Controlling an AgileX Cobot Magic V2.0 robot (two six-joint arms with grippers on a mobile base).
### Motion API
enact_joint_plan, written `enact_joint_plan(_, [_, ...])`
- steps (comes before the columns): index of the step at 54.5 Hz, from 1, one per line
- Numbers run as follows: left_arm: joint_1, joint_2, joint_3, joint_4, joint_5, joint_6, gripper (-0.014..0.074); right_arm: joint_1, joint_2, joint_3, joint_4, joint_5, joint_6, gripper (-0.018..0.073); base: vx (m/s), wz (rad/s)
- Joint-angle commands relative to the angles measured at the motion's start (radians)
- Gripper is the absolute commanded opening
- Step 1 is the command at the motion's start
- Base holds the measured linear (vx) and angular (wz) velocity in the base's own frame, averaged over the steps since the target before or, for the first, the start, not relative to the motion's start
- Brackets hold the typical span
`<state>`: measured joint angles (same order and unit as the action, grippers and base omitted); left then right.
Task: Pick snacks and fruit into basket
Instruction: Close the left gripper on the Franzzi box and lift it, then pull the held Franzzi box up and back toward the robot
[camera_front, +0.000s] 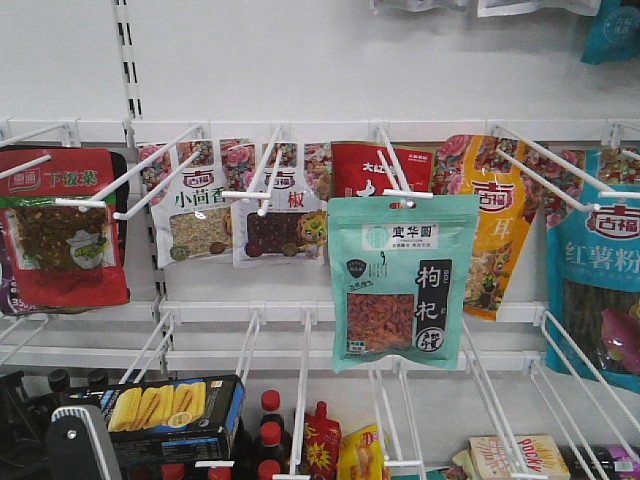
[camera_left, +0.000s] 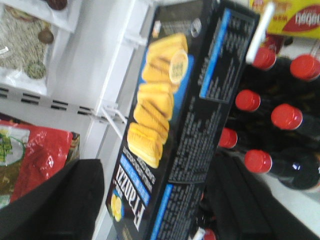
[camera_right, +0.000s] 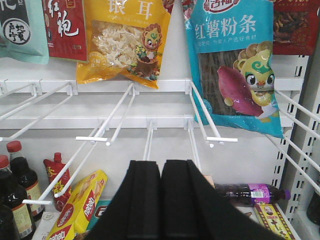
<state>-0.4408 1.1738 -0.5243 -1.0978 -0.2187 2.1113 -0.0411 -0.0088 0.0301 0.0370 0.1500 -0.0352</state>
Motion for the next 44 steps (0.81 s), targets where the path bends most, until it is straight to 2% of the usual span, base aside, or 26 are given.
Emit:
enact_joint_plan(1, [-0.033,0.012,-0.022,0.014,-0.101,-0.002,0.0538,0.000,-0.011,0.012,-0.009,-0.084,-0.009,-0.0008,0.00,0.00])
enact_joint_plan(11, [-0.074,0.100,-0.022,0.026,-0.218,-0.002,0.0554,0.000,-0.011,0.012,-0.009,-0.084,-0.009,-0.0008,0.00,0.00])
enact_joint_plan(22, [-0.079,0.166,-0.026,0.025,-0.242,-0.003,0.0625,0.000,-0.011,0.012,-0.009,-0.084,-0.009,-0.0008,0.00,0.00])
enact_joint_plan(36, [-0.079,0.222,-0.049,0.078,-0.271,-0.012,0.0629,0.000,-0.011,0.012,-0.009,-0.084,-0.009,-0.0008,0.00,0.00])
enact_joint_plan(44, [-0.079,0.279,-0.109,0.086,-0.297,-0.094,0.0629,0.000,-0.011,0.012,-0.009,-0.084,-0.009,-0.0008,0.00,0.00])
